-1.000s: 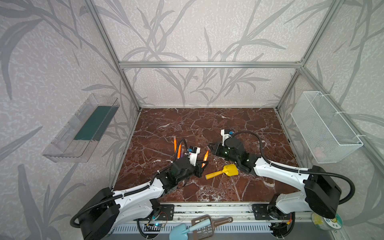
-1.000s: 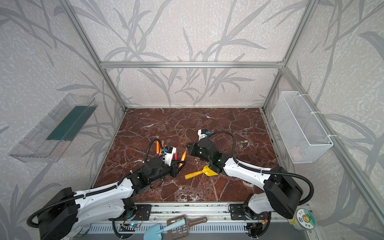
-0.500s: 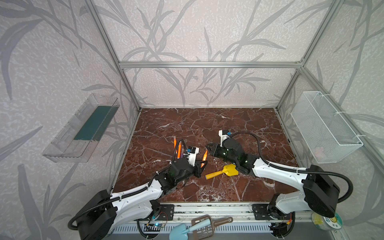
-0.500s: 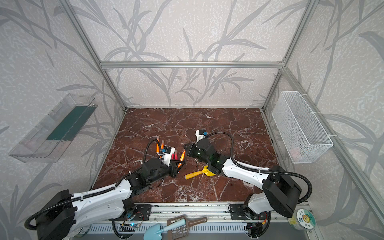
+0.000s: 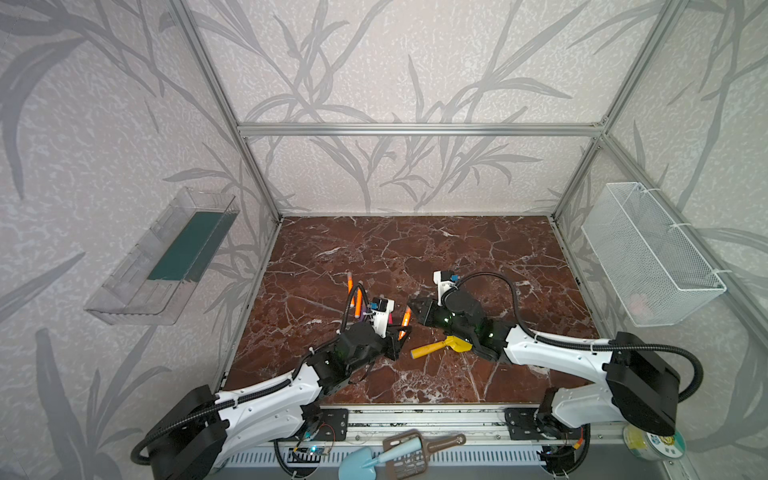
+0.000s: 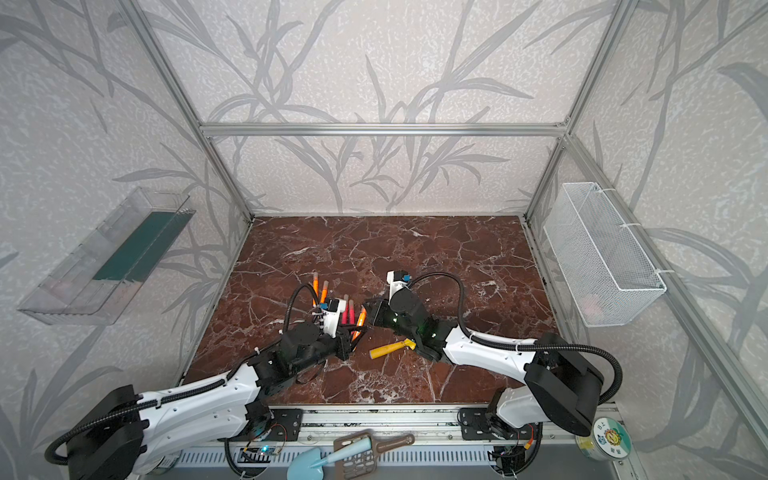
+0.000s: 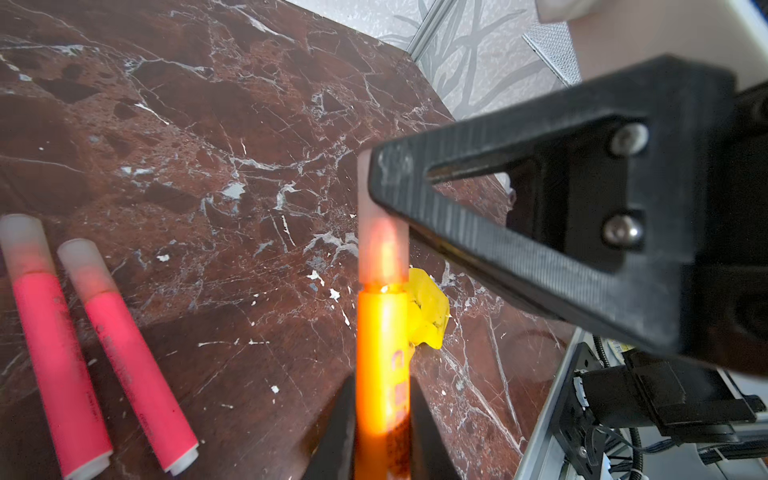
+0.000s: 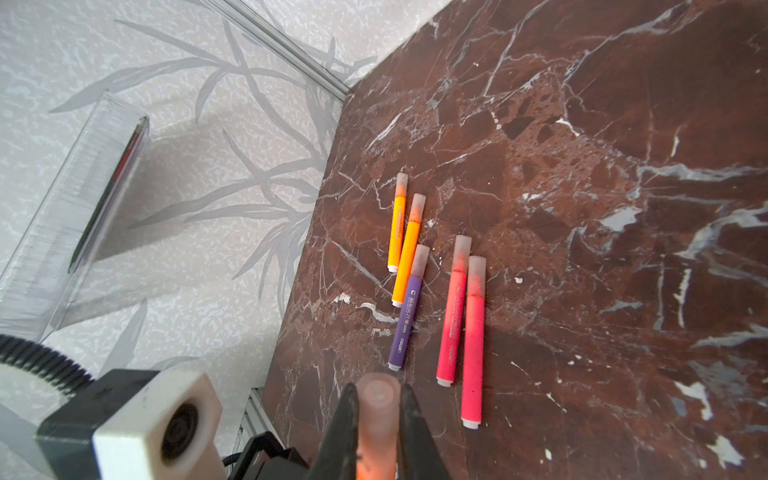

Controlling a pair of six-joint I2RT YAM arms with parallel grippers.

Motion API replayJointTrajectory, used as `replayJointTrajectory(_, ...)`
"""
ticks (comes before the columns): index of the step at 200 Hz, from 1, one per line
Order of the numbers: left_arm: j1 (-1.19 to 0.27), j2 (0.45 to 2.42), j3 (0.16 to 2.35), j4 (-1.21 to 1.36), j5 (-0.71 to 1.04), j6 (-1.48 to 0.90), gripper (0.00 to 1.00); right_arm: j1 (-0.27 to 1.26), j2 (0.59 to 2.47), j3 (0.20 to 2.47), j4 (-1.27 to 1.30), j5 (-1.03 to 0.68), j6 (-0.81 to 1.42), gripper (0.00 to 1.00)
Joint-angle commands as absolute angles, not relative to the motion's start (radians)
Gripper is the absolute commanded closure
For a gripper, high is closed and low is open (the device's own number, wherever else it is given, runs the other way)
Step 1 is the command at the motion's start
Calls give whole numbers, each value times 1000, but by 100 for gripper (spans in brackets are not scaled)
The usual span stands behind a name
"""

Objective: Insert the pens into the pen caps
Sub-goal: 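Lower the cap onto the orange marker tip with the right gripper while the left holds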

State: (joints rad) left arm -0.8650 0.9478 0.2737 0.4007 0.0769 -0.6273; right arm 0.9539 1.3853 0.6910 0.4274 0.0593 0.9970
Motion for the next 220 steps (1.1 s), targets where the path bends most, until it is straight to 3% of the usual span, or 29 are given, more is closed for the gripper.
replayJointTrajectory(1,-857,898,270,442,16,-664,100,966,1365,661,455,49,995,90)
replayJointTrajectory(59,-856,868,262,458,52,-650,100,983,1394,686,454,20,971,88)
replayJointTrajectory(110,-856,855,263,429,34,-633,100,982,1343,650,460,65,969,66)
replayJointTrajectory(156,-858,921,306,399,93,-561,100,977,1204,656,392,140,904,41)
replayJointTrajectory(220,-857,957,319,419,158,-529,100,961,1253,721,312,219,908,39)
